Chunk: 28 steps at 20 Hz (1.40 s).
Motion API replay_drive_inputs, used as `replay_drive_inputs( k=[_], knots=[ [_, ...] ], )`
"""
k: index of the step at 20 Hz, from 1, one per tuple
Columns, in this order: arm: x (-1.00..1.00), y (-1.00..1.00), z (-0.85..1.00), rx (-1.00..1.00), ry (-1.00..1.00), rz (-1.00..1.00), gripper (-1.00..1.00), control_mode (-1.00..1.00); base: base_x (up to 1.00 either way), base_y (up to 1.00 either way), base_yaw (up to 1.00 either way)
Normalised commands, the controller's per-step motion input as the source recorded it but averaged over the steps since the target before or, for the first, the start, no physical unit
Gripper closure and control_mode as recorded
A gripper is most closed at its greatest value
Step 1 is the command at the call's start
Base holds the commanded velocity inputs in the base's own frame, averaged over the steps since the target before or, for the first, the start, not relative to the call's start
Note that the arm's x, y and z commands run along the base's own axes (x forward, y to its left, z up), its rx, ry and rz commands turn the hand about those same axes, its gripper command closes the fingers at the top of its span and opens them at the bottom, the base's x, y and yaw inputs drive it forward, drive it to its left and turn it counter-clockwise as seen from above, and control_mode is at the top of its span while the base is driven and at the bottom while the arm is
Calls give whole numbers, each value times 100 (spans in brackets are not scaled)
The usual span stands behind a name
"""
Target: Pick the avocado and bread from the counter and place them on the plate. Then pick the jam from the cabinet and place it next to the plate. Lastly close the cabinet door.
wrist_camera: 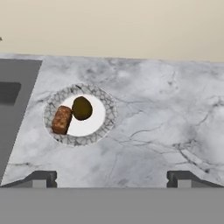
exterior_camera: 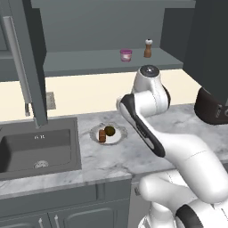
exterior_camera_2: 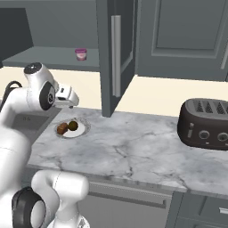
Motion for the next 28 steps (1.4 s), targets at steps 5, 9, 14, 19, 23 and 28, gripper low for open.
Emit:
replay_drive_inputs(
  k=[5,9,14,19,23,28],
  knots=[
    [-49,-32,4,-1,-7,19,-100,-100,0,0,0],
    [-27,-32,26,2,-18,14,-100,-100,0,0,0],
    [-9,-19,46,6,-18,3,-100,-100,0,0,0],
    [0,-2,46,6,-6,1,-100,-100,0,0,0],
    [0,0,47,3,-1,0,-100,-100,0,0,0],
    [0,0,46,1,0,0,-100,-100,0,0,0]
  ],
)
